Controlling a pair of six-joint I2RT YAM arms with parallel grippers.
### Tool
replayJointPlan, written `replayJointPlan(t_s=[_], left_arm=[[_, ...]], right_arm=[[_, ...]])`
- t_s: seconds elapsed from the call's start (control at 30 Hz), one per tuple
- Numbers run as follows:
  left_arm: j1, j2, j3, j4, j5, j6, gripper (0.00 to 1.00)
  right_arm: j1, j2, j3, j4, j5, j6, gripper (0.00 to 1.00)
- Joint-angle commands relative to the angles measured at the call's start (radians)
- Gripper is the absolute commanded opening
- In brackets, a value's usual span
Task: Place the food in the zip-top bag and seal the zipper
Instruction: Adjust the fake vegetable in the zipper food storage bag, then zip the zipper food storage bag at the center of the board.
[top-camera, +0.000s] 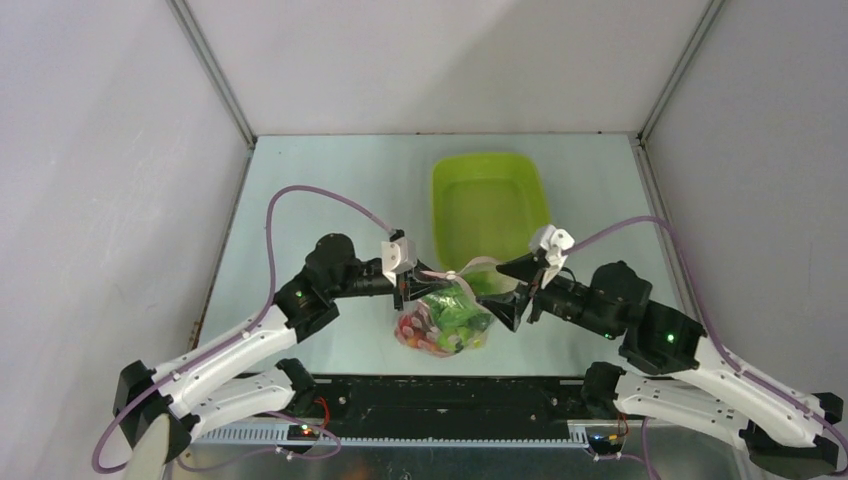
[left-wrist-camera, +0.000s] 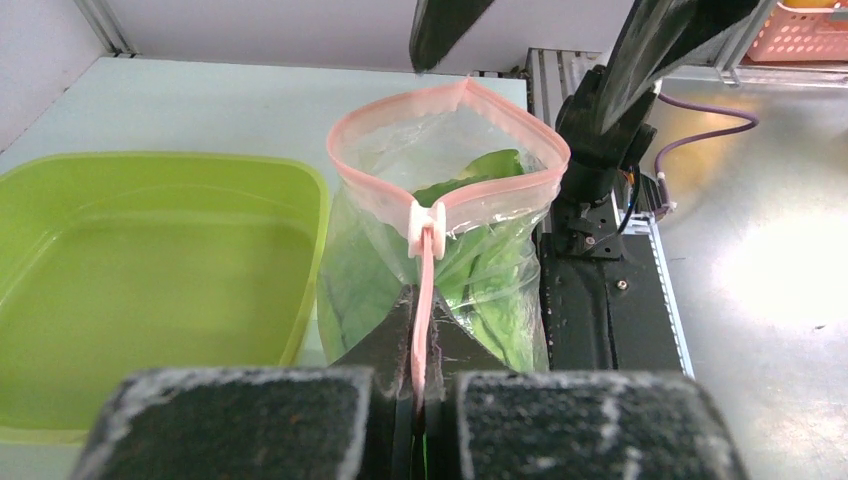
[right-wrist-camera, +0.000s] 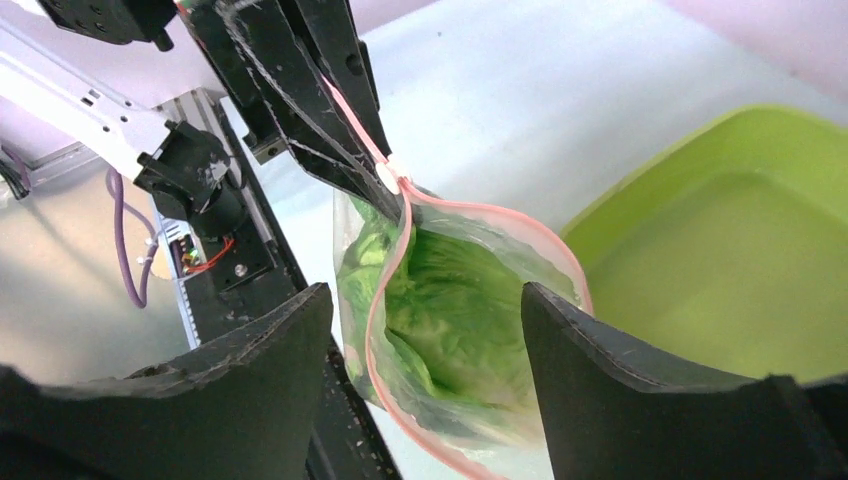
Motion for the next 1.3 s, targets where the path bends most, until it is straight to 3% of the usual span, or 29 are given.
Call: replayJointPlan(t_s=[0.0, 0.23, 0.43, 0.9, 1.27], left_arm=[[-0.001, -0.011, 0.049, -0.016, 0.004, 0.036, 0.00], [-0.002, -0.049, 0.029, 0.004, 0.022, 0.050, 0.00], [-0.002, -0.045, 0.037, -0.006, 0.031, 0.050, 0.00], [-0.002, -0.058, 0.028, 0.006, 0.057, 0.079, 0.00], [-0.002, -0.042, 0.036, 0.015, 0.039, 0.068, 0.00]], right_arm=[[0.006, -0.041, 0.017, 0.044, -0.003, -0.096, 0.77], [0.005, 0.004, 0.063, 0.072, -0.107, -0.258, 0.83], [-0.013, 0.159, 0.147, 0.070, -0.137, -0.330, 0.83], [-0.236, 0.281, 0.204, 0.051, -0.619, -0.358, 0.71], [-0.238, 0.326, 0.213, 0.090, -0.699, -0.381, 0.67]])
